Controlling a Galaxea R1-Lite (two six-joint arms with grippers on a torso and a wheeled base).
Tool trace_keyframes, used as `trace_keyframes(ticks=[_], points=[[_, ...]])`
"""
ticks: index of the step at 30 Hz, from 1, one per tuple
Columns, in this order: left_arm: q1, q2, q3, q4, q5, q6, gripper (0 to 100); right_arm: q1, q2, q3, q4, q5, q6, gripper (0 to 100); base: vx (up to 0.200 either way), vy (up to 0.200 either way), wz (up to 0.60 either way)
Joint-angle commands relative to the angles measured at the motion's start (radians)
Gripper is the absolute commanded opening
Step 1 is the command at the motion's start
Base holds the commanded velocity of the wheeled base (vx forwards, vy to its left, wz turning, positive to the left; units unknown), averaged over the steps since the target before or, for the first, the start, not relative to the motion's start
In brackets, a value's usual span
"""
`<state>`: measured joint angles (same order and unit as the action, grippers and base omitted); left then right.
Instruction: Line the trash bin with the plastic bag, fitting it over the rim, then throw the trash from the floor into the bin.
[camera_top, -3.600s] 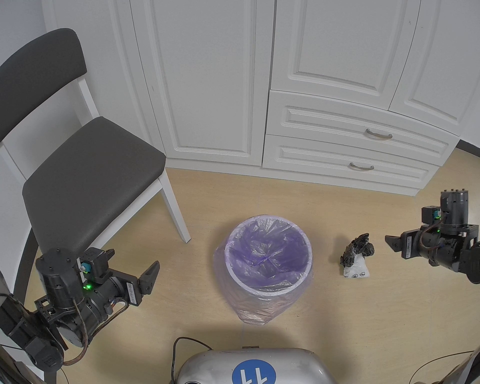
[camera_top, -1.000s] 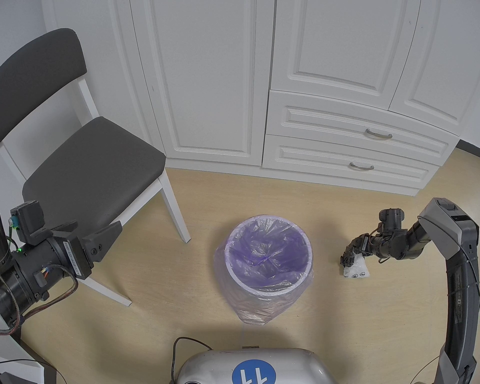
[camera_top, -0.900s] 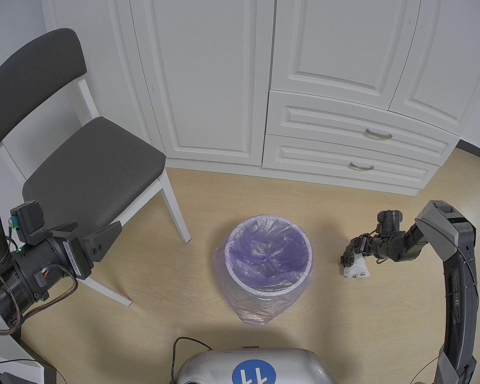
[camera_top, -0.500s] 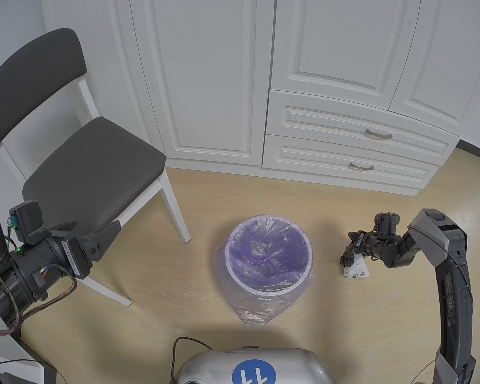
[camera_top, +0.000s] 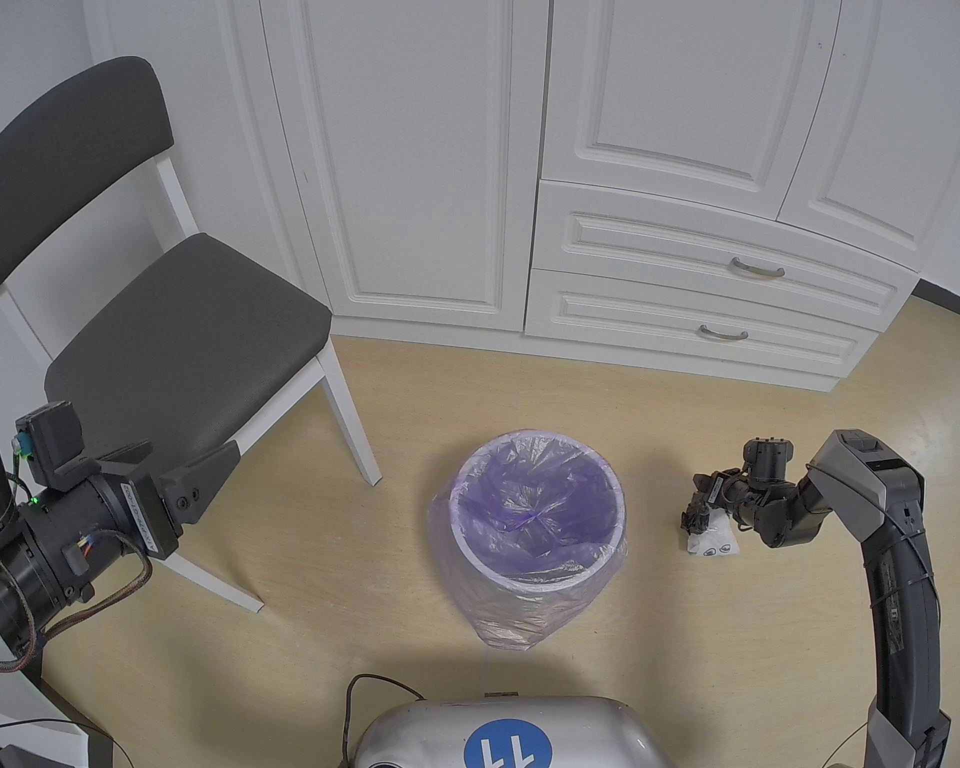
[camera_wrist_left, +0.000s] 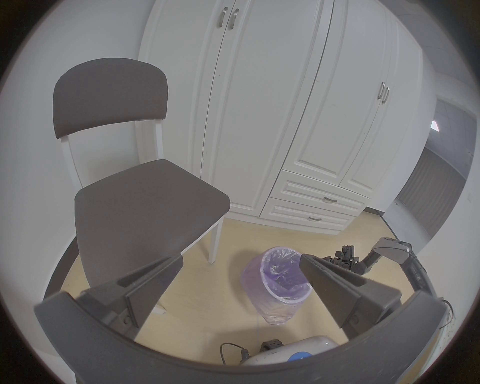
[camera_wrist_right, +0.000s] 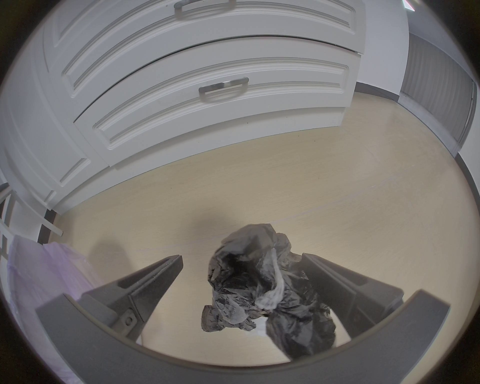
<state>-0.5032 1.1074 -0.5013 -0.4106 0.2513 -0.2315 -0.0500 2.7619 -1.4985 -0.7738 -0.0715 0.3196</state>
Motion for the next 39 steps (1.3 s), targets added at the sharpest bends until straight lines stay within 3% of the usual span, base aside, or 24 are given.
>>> trace_keyframes(ticks=[1, 8, 18, 19, 33, 37, 39], points=[[0.0, 0.002, 0.0, 0.0, 0.0, 0.0, 100, -0.001, 0.004, 0.0, 0.007, -0.013, -0.01, 100, 0.0, 0.0, 0.0], [0.0, 0.003, 0.001, 0.0, 0.0, 0.0, 100, -0.001, 0.018, -0.025, 0.041, -0.071, -0.051, 100, 0.0, 0.0, 0.0], [0.0, 0.003, 0.003, 0.0, 0.0, 0.0, 100, -0.001, 0.018, -0.032, 0.07, -0.076, -0.053, 100, 0.0, 0.0, 0.0], [0.0, 0.003, 0.003, 0.0, 0.0, -0.002, 100, -0.001, 0.018, -0.032, 0.073, -0.076, -0.053, 0, 0.0, 0.0, 0.0], [0.0, 0.003, 0.006, 0.001, -0.001, -0.002, 100, 0.002, 0.008, -0.026, 0.156, -0.082, -0.097, 0, 0.0, 0.0, 0.0], [0.0, 0.003, 0.007, 0.001, -0.001, -0.002, 100, 0.007, 0.021, -0.058, 0.171, -0.159, -0.162, 0, 0.0, 0.0, 0.0], [-0.001, 0.005, 0.007, 0.003, -0.001, -0.002, 100, 0.009, 0.027, -0.069, 0.171, -0.16, -0.178, 0, 0.0, 0.0, 0.0]])
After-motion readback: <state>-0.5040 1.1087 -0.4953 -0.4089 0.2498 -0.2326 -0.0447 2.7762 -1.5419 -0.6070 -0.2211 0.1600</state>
